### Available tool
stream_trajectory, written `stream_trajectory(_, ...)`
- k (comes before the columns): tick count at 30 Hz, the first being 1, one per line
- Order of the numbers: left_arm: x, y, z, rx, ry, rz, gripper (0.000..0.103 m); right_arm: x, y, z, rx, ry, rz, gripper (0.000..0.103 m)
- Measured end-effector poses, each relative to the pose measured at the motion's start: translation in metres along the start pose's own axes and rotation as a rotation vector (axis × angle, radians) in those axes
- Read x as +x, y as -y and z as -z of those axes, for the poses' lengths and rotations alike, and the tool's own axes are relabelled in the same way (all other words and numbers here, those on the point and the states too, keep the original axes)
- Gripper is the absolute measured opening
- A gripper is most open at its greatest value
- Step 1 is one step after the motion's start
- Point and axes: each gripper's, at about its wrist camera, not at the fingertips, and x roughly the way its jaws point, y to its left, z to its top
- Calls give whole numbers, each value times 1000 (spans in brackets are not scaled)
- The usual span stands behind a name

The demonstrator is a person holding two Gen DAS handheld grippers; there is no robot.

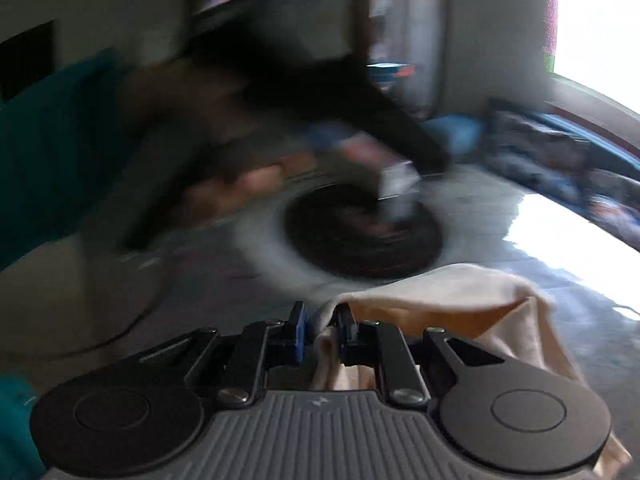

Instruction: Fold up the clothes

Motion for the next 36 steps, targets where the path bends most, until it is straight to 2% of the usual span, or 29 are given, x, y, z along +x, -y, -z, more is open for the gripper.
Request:
stream_trajectory(2,1,4,5,20,-19,20,103,3,-19,5,-32,-20,-71,26)
stream_trajectory(5,4,8,17,54,-41,49,103,-5,-28,10,-23,-21,-125,28)
stream_trajectory(7,8,11,26,78,-58,65,103,-16,-24,13,22,-14,-138,36)
stream_trajectory(9,15,14,34,97,-86,79,103,-22,-14,13,72,-14,-92,36)
stream_trajectory(13,22,20,53,112,-128,124,103,-29,18,16,135,-14,52,36)
stream_trajectory(17,25,27,62,143,-137,139,103,-23,70,21,188,-40,199,37)
stream_trajectory(20,28,34,67,172,-144,145,99,-13,97,23,247,-55,238,37)
stream_trajectory(22,30,36,69,186,-151,158,82,-3,105,20,270,-59,223,37)
stream_trajectory(23,31,36,69,190,-156,166,78,1,107,18,280,-61,211,37)
stream_trajectory(25,31,34,71,188,-163,197,62,10,111,19,288,-59,194,37)
stream_trajectory(26,31,34,71,190,-166,202,57,14,112,19,291,-58,188,37)
stream_trajectory(28,31,33,71,195,-168,217,37,23,116,17,303,-59,178,37)
stream_trajectory(31,30,29,71,196,-167,230,18,41,117,18,326,-70,157,37)
stream_trajectory(32,29,27,71,192,-163,231,16,46,116,18,329,-73,152,36)
stream_trajectory(33,28,25,70,189,-159,233,15,50,115,19,324,-76,151,27)
stream_trajectory(34,25,22,70,183,-150,235,14,52,113,19,320,-75,153,12)
stream_trajectory(36,21,16,68,172,-134,232,13,48,109,20,312,-67,173,6)
